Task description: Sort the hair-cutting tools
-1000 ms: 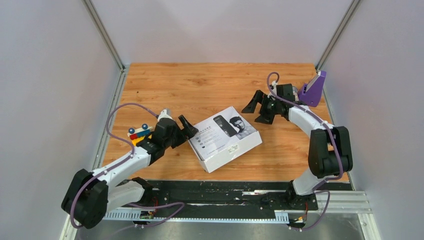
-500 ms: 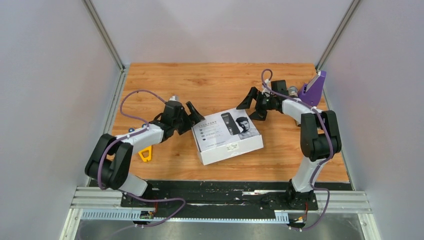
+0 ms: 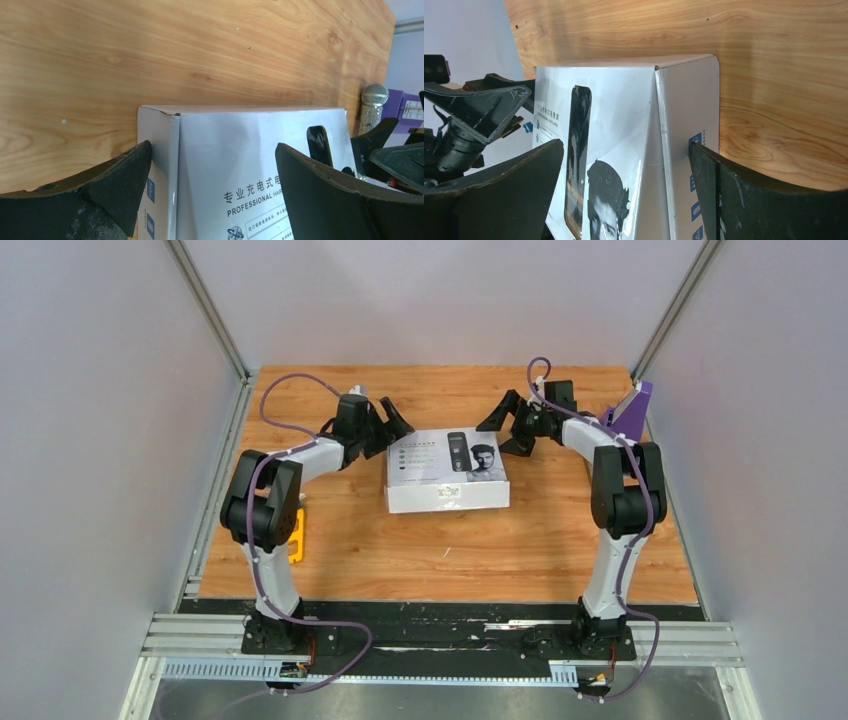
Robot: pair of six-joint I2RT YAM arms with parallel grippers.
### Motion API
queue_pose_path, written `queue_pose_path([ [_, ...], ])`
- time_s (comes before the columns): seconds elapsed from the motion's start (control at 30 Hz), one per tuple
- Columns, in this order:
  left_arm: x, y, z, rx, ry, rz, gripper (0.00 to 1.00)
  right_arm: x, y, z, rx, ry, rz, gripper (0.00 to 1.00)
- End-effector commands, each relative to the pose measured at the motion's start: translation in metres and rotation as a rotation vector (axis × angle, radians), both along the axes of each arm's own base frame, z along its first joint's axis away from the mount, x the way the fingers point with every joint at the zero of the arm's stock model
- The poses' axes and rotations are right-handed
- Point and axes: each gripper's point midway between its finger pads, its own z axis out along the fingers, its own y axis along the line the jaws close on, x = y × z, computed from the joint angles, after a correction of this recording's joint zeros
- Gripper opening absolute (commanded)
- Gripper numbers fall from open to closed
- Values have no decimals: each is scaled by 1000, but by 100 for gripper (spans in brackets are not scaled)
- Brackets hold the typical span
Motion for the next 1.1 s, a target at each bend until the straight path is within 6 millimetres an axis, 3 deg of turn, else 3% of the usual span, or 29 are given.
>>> queue_pose_path([
  [0.0,15,-10,49,50,-163,-124,100,6,4,37,15,-94,-12,100],
  [0.13,3,7,95,139,-265,-132,100,-7,-17,56,-78,-156,-79,100],
  [0.17,-2,11,98,165,-274,-139,100,-13,-20,69,-94,-188,-92,100],
  [0.27,-31,20,123,185,-329,-154,100,-37,-29,81,-123,-217,-130,100],
  [0.33,-54,24,128,211,-351,-161,100,-57,-30,84,-120,-229,-137,100],
  [0.47,-105,19,125,269,-412,-222,100,-96,-26,87,-91,-303,-115,100],
  [0.6,-137,16,111,259,-452,-263,100,-116,-30,85,-88,-383,-117,100],
  [0.63,-137,15,115,246,-489,-258,100,-116,-30,88,-84,-424,-117,100],
  [0.67,-144,17,103,247,-482,-267,100,-116,-30,87,-82,-443,-113,100],
  [0.7,-143,16,108,237,-519,-265,100,-117,-29,84,-82,-457,-109,100],
  [0.9,-148,9,86,247,-533,-326,100,-112,-27,67,-78,-556,-83,100],
  [1.07,-156,2,80,202,-547,-358,100,-113,-18,63,-39,-583,-27,100],
])
